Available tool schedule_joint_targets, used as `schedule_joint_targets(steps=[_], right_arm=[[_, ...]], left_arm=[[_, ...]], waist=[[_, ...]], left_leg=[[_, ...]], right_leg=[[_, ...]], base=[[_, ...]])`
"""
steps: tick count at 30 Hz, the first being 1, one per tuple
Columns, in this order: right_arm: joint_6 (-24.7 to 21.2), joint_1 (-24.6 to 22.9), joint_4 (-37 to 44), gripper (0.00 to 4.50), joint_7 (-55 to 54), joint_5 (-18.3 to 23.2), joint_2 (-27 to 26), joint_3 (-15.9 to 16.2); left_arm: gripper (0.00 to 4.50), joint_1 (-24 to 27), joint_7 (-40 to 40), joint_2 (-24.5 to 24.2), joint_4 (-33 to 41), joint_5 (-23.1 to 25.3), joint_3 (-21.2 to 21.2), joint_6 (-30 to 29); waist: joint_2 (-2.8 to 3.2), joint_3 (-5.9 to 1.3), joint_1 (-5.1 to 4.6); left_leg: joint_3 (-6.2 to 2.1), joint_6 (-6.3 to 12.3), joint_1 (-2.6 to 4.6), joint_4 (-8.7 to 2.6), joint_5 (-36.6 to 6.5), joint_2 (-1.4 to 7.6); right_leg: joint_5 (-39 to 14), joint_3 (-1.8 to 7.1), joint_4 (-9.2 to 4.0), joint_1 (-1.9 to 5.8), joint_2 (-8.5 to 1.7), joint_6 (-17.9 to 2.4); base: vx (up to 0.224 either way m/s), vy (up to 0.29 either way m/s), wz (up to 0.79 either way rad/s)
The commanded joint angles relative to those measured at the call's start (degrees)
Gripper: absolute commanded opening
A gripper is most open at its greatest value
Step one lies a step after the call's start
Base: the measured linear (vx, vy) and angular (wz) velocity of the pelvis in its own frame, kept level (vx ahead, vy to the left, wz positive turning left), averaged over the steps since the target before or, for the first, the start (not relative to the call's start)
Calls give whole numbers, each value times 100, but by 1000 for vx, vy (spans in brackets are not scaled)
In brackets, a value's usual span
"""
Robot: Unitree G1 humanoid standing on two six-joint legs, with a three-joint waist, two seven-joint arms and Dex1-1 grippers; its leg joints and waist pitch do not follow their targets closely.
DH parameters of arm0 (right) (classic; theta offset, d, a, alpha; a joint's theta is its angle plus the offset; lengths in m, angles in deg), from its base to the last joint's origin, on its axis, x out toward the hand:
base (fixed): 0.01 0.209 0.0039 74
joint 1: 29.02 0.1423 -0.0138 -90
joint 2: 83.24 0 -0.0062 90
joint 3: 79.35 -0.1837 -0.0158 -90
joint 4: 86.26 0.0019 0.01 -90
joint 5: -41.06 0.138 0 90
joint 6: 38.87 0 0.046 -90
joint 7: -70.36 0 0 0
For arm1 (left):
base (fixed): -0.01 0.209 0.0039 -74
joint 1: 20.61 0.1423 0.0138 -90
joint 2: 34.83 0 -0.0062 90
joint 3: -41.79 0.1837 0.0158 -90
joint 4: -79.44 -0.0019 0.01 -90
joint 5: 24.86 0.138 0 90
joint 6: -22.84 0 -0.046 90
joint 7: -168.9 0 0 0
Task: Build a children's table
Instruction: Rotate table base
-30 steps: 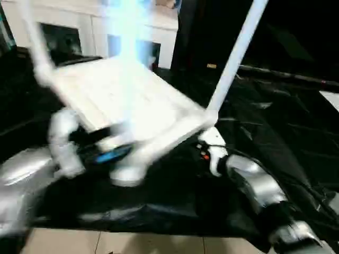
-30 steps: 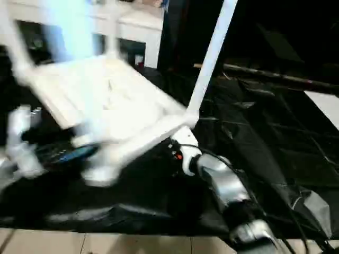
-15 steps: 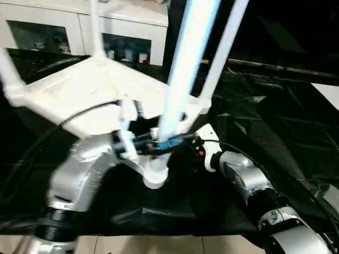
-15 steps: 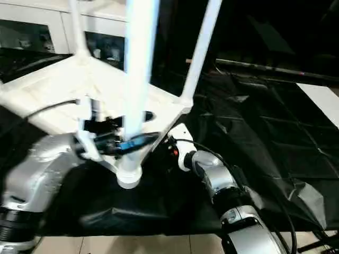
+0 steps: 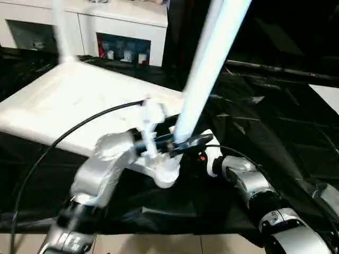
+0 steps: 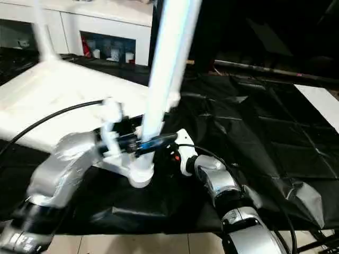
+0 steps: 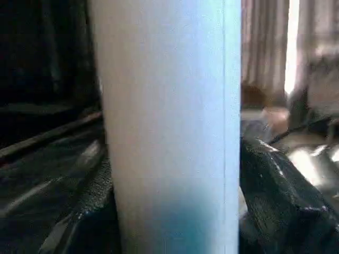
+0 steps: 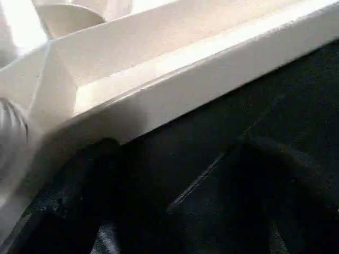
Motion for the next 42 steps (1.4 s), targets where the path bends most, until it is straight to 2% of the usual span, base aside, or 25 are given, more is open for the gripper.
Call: schedule_joint_targets(steps=[1,3,4,5,6,7,8,12,13,14,15,16,19,20,22,23,24,26,28,30,31,34,37,38,42], right_arm=[[238,257,143,425,105,97,-202,-14],[225,241,235,425,216,156,-64,-121],[225,241,235,425,216,156,-64,-121],[220,205,325,425,325,183,35,-163],[220,127,501,425,547,209,232,-198],[219,120,515,425,565,209,247,-197],[230,61,629,425,711,210,382,-180],[233,-91,910,425,1057,187,689,-112],[226,-124,971,425,1119,180,743,-97],[238,-260,1220,425,1330,105,988,-11],[240,-318,1318,425,1410,71,1085,22],[241,-382,1426,425,1484,29,1192,54],[154,-552,1748,425,1657,-8,1383,98],[124,-589,1822,425,1694,1,1414,110],[0,-741,2141,425,1866,25,1536,183],[0,-741,2141,425,1866,25,1536,183],[-145,-891,2488,425,2022,72,1651,259],[-244,-1010,2784,425,2136,107,1739,323],[-338,-1093,3019,425,2239,137,1803,373],[-385,-1123,3122,425,2279,138,1831,390],[-429,-1158,3243,425,2340,136,1872,404],[-436,-1174,3285,425,2362,130,1894,402],[-491,-1220,3397,425,2369,131,1940,416],[-491,-1220,3397,425,2369,131,1940,416],[-568,-1261,3523,425,2388,114,1997,429]], left_arm=[[310,-62,-57,-16,-215,265,417,0],[310,-18,-246,-210,-175,211,332,-54],[310,-18,-246,-210,-175,211,332,-54],[310,43,-438,-367,-96,165,310,-86],[310,142,-763,-656,27,60,272,-202],[310,149,-782,-676,36,52,269,-216],[310,205,-957,-851,96,2,254,-308],[310,340,-1454,-1418,173,88,406,-454],[310,363,-1534,-1524,181,119,441,-467],[310,429,-1753,-1886,182,244,530,-531],[310,445,-1813,-2001,165,301,548,-513],[310,441,-1820,-2097,96,413,552,-409],[310,331,-1752,-2214,-177,701,524,-213],[284,301,-1768,-2234,-232,717,518,-203],[274,159,-1839,-2315,-487,790,530,-47],[269,159,-1839,-2315,-487,790,530,-47],[269,29,-1817,-2376,-705,906,579,196],[232,-102,-1773,-2363,-944,1025,581,427],[230,-196,-1842,-2378,-1104,1097,586,546],[199,-234,-1910,-2407,-1169,1135,599,568],[187,-283,-2073,-2517,-1224,1215,656,575],[167,-332,-2146,-2628,-1348,1322,694,671],[139,-351,-2227,-2676,-1464,1359,737,764],[132,-351,-2227,-2676,-1464,1359,737,764],[94,-382,-2325,-2709,-1672,1410,711,978]], waist=[[136,-300,36],[163,-316,40],[155,-326,41],[148,-342,55],[171,-362,55],[153,-372,49],[201,-363,66],[210,-327,100],[244,-316,112],[237,-307,117],[234,-301,114],[254,-293,114],[256,-271,123],[249,-265,127],[245,-250,142],[245,-250,142],[246,-254,140],[284,-247,161],[269,-272,181],[277,-273,190],[302,-277,193],[286,-280,195],[292,-274,216],[276,-268,223],[284,-265,235]], left_leg=[[-38,-156,-31,-374,-1314,137],[-30,-135,-26,-362,-1185,135],[-25,-123,-33,-355,-1104,133],[-20,-89,-41,-347,-903,129],[-12,-43,-58,-330,-723,116],[-11,-7,-74,-323,-622,122],[-4,40,-68,-316,-476,120],[17,41,-55,-330,-668,120],[12,-2,-38,-341,-817,128],[3,-34,-41,-349,-895,132],[2,-35,-49,-352,-916,133],[3,-45,-42,-354,-986,131],[3,-69,-60,-342,-1078,123],[-3,-72,-68,-347,-1185,120],[-15,-56,-56,-351,-1298,120],[-15,-56,-56,-351,-1298,120],[-22,-62,-57,-351,-1312,124],[-28,-33,-52,-353,-1340,120],[-29,-10,-61,-337,-1240,118],[-34,-25,-69,-344,-1196,128],[-39,-48,-61,-350,-1180,135],[-22,-31,-54,-336,-1116,125],[-20,-56,-55,-338,-1167,127],[-19,-54,-54,-340,-1186,127],[-29,-76,-46,-349,-1276,133]], right_leg=[[-1645,320,-437,256,-466,-667],[-1360,325,-405,252,-463,-762],[-1180,327,-385,262,-458,-806],[-793,328,-339,279,-446,-896],[-430,326,-291,287,-429,-975],[-238,329,-267,302,-427,-1011],[17,326,-240,278,-421,-1078],[-272,324,-282,265,-417,-1100],[-463,321,-305,256,-421,-1069],[-587,321,-311,265,-423,-1032],[-635,323,-318,265,-420,-1002],[-750,324,-330,256,-418,-959],[-1027,334,-360,247,-432,-909],[-1295,331,-393,253,-442,-845],[-1681,331,-433,231,-445,-719],[-1681,331,-433,231,-445,-719],[-1706,331,-422,225,-450,-732],[-1707,330,-444,221,-436,-675],[-1577,333,-421,238,-443,-657],[-1472,324,-403,232,-450,-715],[-1368,325,-386,226,-452,-781],[-1134,329,-369,227,-445,-856],[-1215,327,-374,227,-459,-884],[-1289,327,-382,225,-457,-852],[-1506,328,-405,216,-471,-769]], base=[[0,0,0],[0,0,0],[0,0,0],[0,0,0],[0,0,0],[0,0,0],[0,0,0],[0,0,0],[0,0,0],[0,0,0],[0,0,0],[0,0,0],[0,0,0],[0,0,0],[0,0,0],[0,0,0],[0,0,0],[0,0,0],[0,0,0],[0,0,0],[0,0,0],[0,0,0],[0,0,0],[0,0,0],[0,0,0]])
